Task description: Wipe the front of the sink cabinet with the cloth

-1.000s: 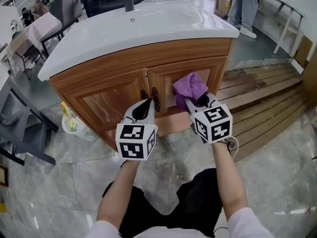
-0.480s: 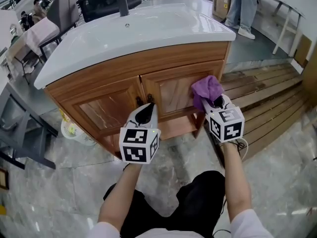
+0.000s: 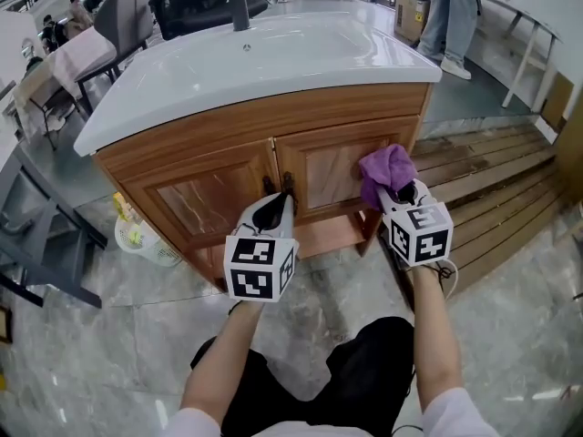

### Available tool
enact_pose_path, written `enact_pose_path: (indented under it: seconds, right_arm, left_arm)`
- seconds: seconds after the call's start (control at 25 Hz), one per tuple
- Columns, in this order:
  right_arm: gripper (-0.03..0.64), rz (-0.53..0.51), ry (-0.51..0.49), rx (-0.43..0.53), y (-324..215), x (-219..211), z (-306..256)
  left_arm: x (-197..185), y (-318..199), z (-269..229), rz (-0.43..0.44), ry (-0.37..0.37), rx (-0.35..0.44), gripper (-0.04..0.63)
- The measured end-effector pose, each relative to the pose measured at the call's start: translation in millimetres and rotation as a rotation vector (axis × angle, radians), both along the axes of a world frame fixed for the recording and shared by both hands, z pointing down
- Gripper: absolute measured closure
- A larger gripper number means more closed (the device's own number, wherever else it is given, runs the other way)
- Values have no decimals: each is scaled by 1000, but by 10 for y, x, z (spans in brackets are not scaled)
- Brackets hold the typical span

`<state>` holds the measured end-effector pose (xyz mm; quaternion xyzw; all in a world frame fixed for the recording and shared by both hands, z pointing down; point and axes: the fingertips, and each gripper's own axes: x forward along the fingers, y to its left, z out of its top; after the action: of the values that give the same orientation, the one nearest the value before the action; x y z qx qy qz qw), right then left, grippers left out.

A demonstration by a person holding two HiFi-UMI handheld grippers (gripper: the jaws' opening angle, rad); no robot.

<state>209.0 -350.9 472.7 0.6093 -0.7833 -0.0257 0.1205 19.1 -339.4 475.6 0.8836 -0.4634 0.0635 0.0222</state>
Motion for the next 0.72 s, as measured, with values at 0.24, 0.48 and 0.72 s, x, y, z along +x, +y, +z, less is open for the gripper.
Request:
enact_pose_path:
  seconds: [0.24, 0.48, 0.72]
  right_arm:
    - [545, -110, -44, 4, 230, -621, -146]
    - [545, -274, -92, -2, 416, -1474, -244]
    - [545, -397, -73, -9, 550, -2297, -230]
  left_arm:
    - [-273, 114, -33, -24, 8, 3, 591]
    - [-760, 209, -25, -83, 10, 1, 591]
    - [-1290, 329, 71, -151, 4, -10, 591]
